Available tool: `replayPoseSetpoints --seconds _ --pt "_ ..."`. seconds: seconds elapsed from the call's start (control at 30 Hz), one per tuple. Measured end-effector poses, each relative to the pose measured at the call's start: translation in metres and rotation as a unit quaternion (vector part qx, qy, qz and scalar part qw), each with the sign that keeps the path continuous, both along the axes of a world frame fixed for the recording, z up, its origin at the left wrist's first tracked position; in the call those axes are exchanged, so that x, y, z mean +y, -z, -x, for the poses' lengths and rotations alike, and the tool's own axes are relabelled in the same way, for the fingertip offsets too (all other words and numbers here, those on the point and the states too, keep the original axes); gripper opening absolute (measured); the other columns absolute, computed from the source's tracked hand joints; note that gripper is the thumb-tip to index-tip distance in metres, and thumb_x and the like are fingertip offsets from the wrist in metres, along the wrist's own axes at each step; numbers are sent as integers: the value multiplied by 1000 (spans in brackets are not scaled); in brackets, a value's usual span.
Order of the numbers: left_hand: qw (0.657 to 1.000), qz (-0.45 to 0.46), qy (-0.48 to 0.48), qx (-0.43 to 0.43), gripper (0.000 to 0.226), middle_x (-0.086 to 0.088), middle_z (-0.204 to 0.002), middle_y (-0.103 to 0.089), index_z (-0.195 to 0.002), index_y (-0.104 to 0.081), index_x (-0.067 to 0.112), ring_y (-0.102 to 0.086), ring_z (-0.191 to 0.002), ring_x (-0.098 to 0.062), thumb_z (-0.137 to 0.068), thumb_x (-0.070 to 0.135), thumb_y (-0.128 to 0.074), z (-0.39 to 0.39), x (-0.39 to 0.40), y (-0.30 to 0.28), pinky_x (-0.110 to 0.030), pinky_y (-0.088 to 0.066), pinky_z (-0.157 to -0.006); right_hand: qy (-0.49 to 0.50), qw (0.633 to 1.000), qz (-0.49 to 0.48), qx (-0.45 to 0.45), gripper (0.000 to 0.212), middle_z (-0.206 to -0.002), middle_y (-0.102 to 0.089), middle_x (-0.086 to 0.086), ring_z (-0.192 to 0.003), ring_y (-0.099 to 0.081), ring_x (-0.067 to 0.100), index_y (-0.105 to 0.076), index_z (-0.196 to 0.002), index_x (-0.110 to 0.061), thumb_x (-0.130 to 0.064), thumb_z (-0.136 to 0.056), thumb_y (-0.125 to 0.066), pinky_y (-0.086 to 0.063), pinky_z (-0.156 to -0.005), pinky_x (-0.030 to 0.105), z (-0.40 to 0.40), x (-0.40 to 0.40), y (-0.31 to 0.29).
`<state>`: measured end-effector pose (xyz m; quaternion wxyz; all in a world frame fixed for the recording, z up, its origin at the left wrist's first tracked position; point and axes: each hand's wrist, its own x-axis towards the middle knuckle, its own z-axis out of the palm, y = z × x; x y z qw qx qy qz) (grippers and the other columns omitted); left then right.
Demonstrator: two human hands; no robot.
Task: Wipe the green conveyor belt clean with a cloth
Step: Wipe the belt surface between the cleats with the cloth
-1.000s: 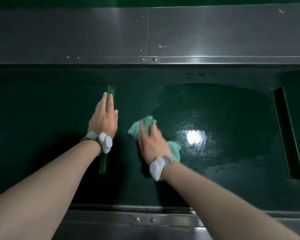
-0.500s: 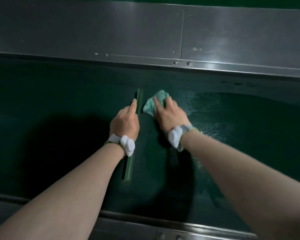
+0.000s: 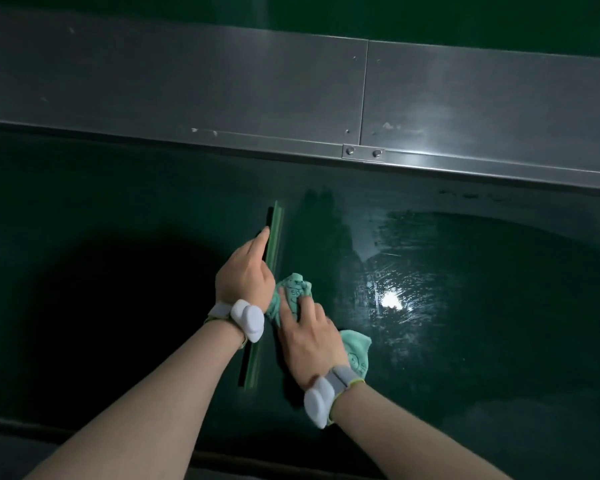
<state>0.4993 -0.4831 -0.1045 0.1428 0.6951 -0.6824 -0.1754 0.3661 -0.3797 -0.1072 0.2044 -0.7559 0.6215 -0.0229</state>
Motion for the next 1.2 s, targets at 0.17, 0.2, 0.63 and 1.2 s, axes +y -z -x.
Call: replayPoseSetpoints --seconds 0.17,0.2,0.63,1.2 --pt "999 -12 26 -28 59 -12 -141 -60 -150 -48 10 -57 -126 -32 -92 -3 -48 6 -1 -8 -45 -58 -78 -32 997 61 34 64 -109 -51 15 -83 -52 33 -43 -152 -13 -20 -90 -57 -49 -61 42 20 -52 8" --pt "999 -5 35 -35 57 -14 -137 -61 -147 -50 7 -58 -124 -35 -91 -3 -49 7 -3 -9 -47 -58 -76 -7 998 58 33 65 -111 -51 16 -86 -53 35 -42 -153 -13 -20 -91 -58 -49 -63 42 23 -70 9" --pt "993 49 6 -109 26 -14 -93 -66 -117 -64 2 -64 -84 -35 -95 3 -49 25 -18 -7 -32 -38 -53 365 924 36 111 49 -129 -42 22 -110 -53 46 -33 -149 -37 -36 -101 -43 -51 -88 48 277 -126 0" --pt "988 61 14 -138 21 -14 -84 -63 -108 -65 -1 -62 -74 -35 -89 -2 -55 26 -20 0 -30 -36 -50 277 960 29 -14 57 -140 -37 26 -113 -52 46 -30 -158 -16 -20 -103 -46 -49 -92 45 135 -151 9"
